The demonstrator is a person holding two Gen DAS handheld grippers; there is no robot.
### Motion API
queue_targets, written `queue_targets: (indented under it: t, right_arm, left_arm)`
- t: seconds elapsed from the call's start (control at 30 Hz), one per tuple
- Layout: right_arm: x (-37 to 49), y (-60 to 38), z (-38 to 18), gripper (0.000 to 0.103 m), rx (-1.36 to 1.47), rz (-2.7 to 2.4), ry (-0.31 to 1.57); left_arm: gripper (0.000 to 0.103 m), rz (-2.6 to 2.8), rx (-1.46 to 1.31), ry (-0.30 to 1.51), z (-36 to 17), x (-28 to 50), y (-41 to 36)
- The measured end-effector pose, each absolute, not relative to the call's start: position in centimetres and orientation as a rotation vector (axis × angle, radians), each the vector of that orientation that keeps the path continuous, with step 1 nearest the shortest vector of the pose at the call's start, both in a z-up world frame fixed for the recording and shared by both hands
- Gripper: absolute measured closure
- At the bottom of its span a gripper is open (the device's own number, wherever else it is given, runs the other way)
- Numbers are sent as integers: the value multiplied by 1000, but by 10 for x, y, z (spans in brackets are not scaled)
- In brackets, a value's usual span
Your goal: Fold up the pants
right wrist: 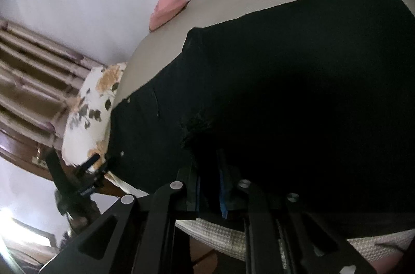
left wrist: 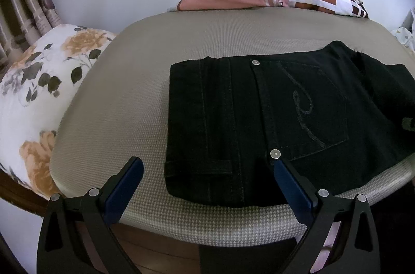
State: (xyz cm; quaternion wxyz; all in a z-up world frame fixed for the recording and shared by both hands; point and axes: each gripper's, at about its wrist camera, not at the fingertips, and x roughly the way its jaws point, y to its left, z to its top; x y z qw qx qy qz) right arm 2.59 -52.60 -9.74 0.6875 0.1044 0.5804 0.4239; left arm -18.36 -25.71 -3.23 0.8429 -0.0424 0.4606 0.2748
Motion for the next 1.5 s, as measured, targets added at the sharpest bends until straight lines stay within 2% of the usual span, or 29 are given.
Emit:
queue_targets:
  t: [0.33,0.5,0.57,0.63,0.67,0.77,0.87,0.93,1.0,1.03,1.07,1.23,1.37,1.5]
  right_arm:
    - [13,-518,-93,79,118,1002,1285]
    - [7,-518,-89,71,92,1046,1286]
    - [5,-517,-88,65,95,1084,1298]
    - [5,-518,-85,55,116,1117,1303]
    - [8,-521,-85,54,168,1156,1320]
    - [26,-546,-87,54,472,1228,1368]
    - [47,-581,-84,54,591,1137,1312]
    - [55,-596,-79,55,570,1074,1275]
    - [59,-604,-73,70,539,1030,1241]
    - [58,-602,-71,82,510,1021,1236]
    - [54,-597,-70,84,456,1015,1234]
    - [26,-562,-71,84,273,1068,1242]
    - [-5,-527,-91,85,-22,1081,1240]
    - [2,-535,-78,83,45,1087,1233]
  left_arm:
    - [3,584,-112,978,-33,-185,-252]
    - [3,583,-106,983,-34,-185,-252]
    - [3,581,-106,983,-35,-185,-252]
    - [3,582,-108,986,-35,-184,-252]
    - [3,581,-110,987,-35,-184,-252]
    - [3,584,-104,981,-34,-184,-253]
    - [3,584,-111,972,-33,-185,-252]
    - [3,580,-119,972,-33,-184,-251]
    - [3,581,-117,972,-33,-185,-251]
    - [3,582,-116,974,-33,-184,-252]
    - [3,582,-116,975,-33,-184,-252]
    - [3,590,-151,969,-33,-186,-246]
    - [3,600,-253,972,-34,-196,-224]
    - [3,580,-353,958,-30,-211,-198]
